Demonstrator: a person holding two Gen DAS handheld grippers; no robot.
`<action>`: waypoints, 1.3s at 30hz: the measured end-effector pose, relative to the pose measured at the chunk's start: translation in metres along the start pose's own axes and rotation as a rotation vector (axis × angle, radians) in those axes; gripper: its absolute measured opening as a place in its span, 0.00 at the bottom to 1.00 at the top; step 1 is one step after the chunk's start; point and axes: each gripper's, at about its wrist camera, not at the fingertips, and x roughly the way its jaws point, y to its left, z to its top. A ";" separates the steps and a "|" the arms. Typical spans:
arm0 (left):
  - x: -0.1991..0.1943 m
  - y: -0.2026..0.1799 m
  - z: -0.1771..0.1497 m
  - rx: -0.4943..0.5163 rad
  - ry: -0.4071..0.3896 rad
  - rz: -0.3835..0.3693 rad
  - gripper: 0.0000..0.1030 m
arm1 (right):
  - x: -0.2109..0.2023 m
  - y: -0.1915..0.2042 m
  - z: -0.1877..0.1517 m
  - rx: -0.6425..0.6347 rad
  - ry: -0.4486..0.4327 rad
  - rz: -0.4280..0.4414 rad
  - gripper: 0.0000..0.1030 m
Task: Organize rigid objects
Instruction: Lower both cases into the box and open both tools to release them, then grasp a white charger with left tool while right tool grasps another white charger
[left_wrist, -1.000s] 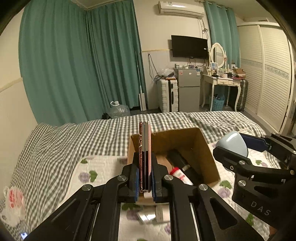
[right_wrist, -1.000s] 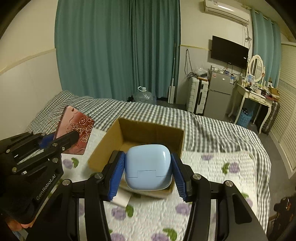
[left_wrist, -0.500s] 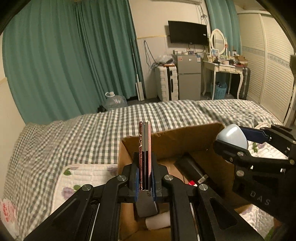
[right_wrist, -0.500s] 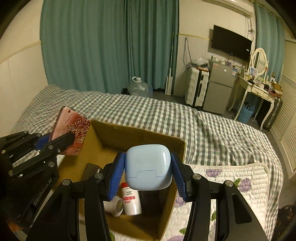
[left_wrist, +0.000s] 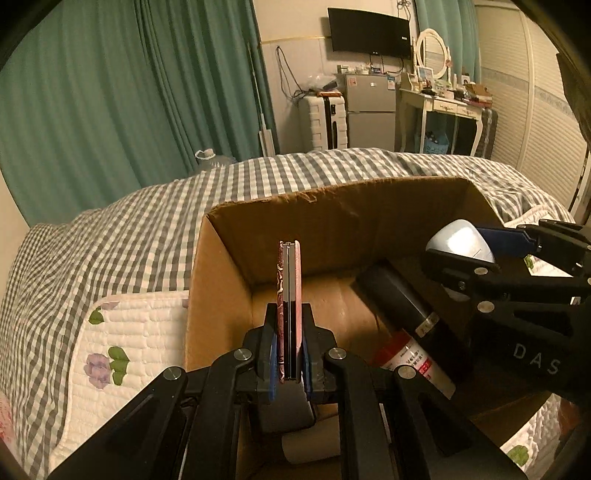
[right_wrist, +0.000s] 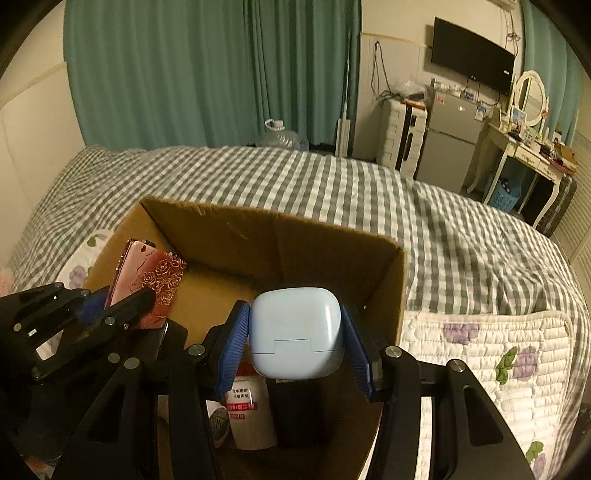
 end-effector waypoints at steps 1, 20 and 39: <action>-0.001 0.000 0.000 -0.007 0.006 -0.004 0.12 | 0.000 -0.001 -0.001 0.003 -0.001 -0.002 0.49; -0.163 0.022 -0.026 -0.070 -0.185 0.055 0.61 | -0.173 0.021 -0.029 -0.011 -0.206 -0.079 0.91; -0.088 0.049 -0.126 -0.132 0.001 0.079 0.62 | -0.092 0.064 -0.127 0.005 -0.021 0.070 0.92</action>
